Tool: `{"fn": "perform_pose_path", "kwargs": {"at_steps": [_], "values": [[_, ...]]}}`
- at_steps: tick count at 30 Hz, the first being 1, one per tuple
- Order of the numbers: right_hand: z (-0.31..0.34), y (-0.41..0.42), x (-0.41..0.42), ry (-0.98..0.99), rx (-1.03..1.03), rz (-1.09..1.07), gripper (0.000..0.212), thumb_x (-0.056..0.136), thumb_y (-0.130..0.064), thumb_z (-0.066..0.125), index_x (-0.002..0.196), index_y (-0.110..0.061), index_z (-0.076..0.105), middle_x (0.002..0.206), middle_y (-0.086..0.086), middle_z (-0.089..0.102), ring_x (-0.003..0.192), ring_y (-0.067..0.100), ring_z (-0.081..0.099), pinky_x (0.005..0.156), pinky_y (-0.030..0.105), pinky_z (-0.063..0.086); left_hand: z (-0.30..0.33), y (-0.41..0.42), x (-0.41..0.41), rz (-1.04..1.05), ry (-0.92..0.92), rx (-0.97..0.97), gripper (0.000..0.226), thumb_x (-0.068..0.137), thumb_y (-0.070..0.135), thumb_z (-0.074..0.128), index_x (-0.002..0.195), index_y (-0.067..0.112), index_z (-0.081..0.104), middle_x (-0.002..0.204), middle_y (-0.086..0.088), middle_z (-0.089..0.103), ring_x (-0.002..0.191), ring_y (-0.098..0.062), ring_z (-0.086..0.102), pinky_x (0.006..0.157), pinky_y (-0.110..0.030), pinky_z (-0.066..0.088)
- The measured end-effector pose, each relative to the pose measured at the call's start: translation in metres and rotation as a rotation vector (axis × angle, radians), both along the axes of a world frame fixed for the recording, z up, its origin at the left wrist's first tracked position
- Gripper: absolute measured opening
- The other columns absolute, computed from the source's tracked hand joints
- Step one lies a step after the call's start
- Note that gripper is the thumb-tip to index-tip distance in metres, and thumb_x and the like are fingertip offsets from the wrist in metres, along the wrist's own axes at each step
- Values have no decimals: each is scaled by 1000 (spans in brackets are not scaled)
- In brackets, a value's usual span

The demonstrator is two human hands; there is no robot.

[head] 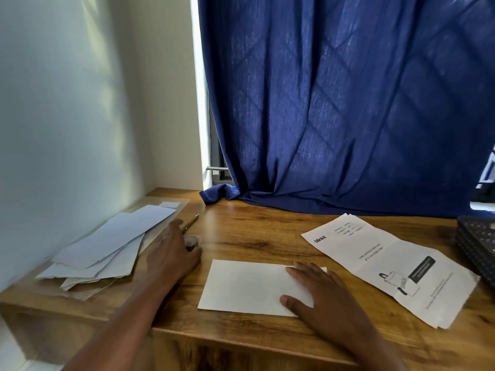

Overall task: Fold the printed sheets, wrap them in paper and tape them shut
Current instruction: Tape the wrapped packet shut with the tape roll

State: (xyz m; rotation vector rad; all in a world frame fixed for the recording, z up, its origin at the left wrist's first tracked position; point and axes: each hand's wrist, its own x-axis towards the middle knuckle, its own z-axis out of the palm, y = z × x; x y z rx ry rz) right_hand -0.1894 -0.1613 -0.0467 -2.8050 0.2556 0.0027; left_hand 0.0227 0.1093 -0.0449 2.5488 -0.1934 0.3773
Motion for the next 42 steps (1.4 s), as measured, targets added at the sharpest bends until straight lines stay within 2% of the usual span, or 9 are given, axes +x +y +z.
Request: {"fn": "perform_pose_path", "kwargs": {"at_steps": [5,13,19,25,30,33,36,39,42], "values": [[0,1,-1,-13,-7,-19,82,85,-86,29,156,-47,18,165,-25,10,154,3,4,126,37,2,-5,1,-1,-130,62,-94,87,82,39,80,150,33,26,136,-5,59,126,-29,55,100,-48,52],[1,1,0,-2,-4,-19,82,84,-87,28,155,-48,18,165,-25,10,154,3,4,127,38,1,-7,2,0,-143,33,-129,99,65,63,84,147,32,38,140,-3,57,128,-27,54,103,-49,50],[0,1,-1,-15,-13,-16,81,85,-86,29,155,-48,19,165,-25,11,154,2,4,126,38,0,-11,6,6,-147,16,-155,90,68,53,88,141,36,37,140,-5,53,126,-27,53,100,-47,51],[-1,0,0,-20,-10,-7,94,72,-92,17,155,-48,18,165,-25,10,153,1,3,126,37,0,-14,9,8,-157,30,-230,80,76,43,87,141,36,41,132,-4,60,117,-25,58,95,-45,54],[1,0,0,-43,36,-27,94,72,-92,24,155,-47,20,165,-25,12,153,1,5,127,38,0,-2,3,-3,-173,5,-396,66,82,38,84,136,38,48,122,-2,62,106,-21,60,81,-38,51],[3,-2,-2,-145,115,-69,83,78,-89,36,151,-49,30,161,-29,19,151,-1,11,126,34,7,9,-16,-23,-289,-48,-481,68,80,32,87,135,43,48,113,10,64,105,-12,63,84,-33,54],[5,-6,-6,-326,277,-129,74,72,-91,45,134,-53,51,144,-36,42,137,-6,34,119,28,25,14,-50,-57,-504,-16,-553,71,81,22,87,135,43,46,105,17,72,102,2,65,79,-18,50],[8,-6,-12,-467,415,-155,57,68,-84,57,115,-53,64,117,-45,53,118,-14,46,109,21,35,7,-86,-90,-671,-22,-531,76,83,20,86,140,42,42,110,32,69,107,6,65,88,-24,54],[11,-4,-18,-571,456,-122,34,75,-64,74,106,-52,68,113,-47,57,116,-16,48,97,10,35,-2,-109,-110,-765,-21,-528,78,83,23,86,145,38,41,113,25,72,109,2,67,93,-25,56]]}}
